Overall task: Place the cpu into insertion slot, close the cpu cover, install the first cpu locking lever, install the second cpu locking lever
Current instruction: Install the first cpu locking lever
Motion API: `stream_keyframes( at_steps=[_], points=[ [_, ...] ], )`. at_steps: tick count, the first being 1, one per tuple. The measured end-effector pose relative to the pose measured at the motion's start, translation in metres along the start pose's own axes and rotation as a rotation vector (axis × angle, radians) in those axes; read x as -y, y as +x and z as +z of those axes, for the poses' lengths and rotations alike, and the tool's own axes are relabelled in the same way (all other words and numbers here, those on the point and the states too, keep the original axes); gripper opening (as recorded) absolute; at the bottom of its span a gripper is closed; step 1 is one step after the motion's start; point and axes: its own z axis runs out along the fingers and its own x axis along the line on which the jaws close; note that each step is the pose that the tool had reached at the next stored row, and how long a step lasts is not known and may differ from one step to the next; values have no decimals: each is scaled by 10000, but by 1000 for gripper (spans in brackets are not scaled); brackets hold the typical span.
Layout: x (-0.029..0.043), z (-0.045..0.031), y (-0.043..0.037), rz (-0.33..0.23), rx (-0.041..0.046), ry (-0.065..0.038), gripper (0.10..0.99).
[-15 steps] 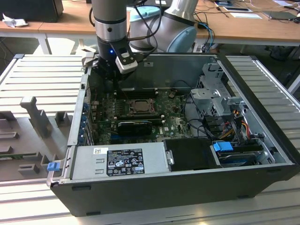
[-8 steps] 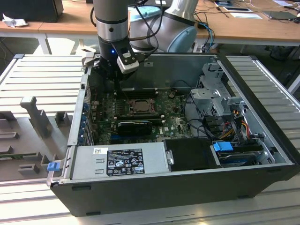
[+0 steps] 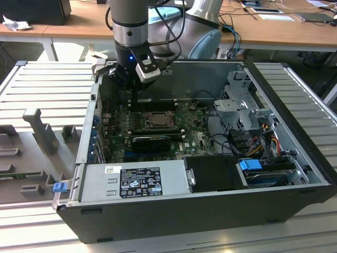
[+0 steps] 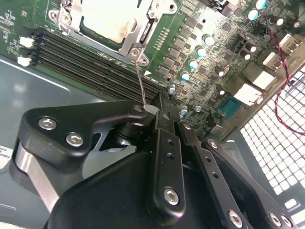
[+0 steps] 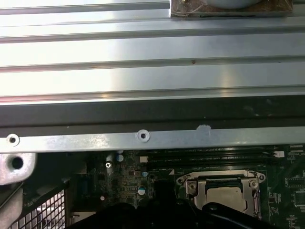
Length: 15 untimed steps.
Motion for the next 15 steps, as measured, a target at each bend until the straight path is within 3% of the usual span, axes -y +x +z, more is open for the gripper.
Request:
stream_keyframes(
  at_steps=[9,15],
  points=[
    [-6,0,-165,0,-2,2,106],
    [-8,4,-192,0,-1,1,106]
  ],
)
